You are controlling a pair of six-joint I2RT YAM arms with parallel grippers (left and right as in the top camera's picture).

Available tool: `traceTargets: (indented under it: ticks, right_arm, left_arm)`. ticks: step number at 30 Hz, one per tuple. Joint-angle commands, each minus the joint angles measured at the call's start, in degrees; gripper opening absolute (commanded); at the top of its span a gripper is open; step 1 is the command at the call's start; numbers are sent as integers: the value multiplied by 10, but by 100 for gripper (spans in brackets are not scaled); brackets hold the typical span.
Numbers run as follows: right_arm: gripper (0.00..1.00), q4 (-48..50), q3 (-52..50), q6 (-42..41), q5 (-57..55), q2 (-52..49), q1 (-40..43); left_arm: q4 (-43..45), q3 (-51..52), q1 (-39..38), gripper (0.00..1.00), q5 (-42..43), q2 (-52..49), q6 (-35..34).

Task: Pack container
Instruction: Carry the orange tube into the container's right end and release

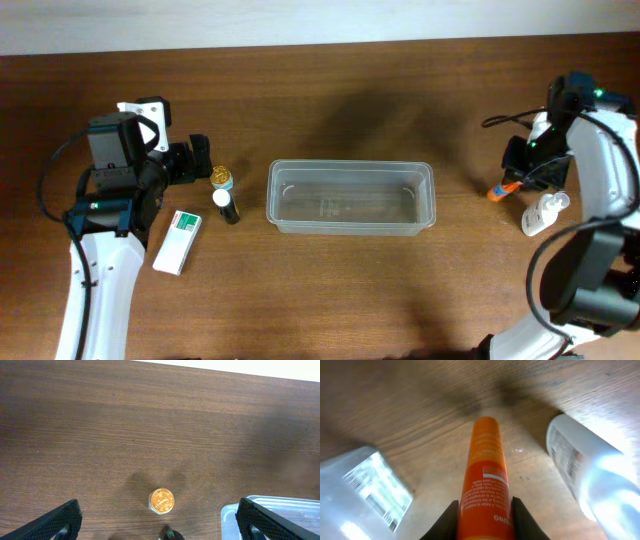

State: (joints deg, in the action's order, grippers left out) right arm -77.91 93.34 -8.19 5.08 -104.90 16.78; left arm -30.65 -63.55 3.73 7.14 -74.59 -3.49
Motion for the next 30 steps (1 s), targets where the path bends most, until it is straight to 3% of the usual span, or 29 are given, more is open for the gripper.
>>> traceTargets:
  ticks: [1, 4, 9, 15, 30]
  right_arm:
    - [22, -36, 59, 45, 10, 66, -28]
    - [22, -85, 101, 80, 15, 107, -78]
    - [22, -87, 110, 90, 20, 159, -175]
    - [22, -78, 96, 85, 20, 141, -263]
    - [22, 22, -19, 84, 19, -14, -276]
  left_arm:
    - [2, -14, 2, 99, 10, 1, 5]
    - [6, -14, 2, 99, 10, 1, 5]
    - [14, -14, 2, 99, 10, 1, 5]
    - [15, -14, 2, 99, 10, 1, 5]
    - [15, -14, 2, 99, 10, 1, 5]
